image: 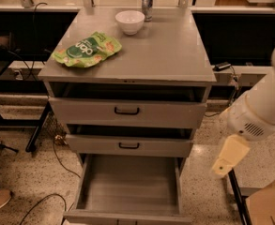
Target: Close bottom drawer
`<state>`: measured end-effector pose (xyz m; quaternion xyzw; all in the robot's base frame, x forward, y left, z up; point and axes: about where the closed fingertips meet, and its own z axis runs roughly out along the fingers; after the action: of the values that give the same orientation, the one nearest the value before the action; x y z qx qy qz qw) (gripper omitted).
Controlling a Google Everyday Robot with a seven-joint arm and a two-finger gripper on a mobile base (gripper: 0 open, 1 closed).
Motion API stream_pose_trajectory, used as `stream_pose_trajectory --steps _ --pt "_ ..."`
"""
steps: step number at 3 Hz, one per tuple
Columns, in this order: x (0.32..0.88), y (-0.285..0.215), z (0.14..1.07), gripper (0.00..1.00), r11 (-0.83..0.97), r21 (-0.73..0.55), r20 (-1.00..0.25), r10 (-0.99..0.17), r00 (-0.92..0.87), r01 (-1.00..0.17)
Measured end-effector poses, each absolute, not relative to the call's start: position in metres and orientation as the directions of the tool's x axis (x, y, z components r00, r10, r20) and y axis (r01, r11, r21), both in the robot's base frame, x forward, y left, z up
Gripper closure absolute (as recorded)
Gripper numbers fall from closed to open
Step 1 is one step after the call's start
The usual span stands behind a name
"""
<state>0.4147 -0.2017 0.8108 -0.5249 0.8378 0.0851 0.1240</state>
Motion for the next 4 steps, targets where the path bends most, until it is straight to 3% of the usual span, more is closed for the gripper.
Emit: stream_pose_trajectory --steps 3,4 --pt "0.408 -0.148 0.570 0.00 0.528 0.317 -0.370 -0.696 -0.615 -0.788" --pt "0.423 -0.146 0.557 0.00 0.552 0.291 -0.402 -0.670 -0.624 -0.781"
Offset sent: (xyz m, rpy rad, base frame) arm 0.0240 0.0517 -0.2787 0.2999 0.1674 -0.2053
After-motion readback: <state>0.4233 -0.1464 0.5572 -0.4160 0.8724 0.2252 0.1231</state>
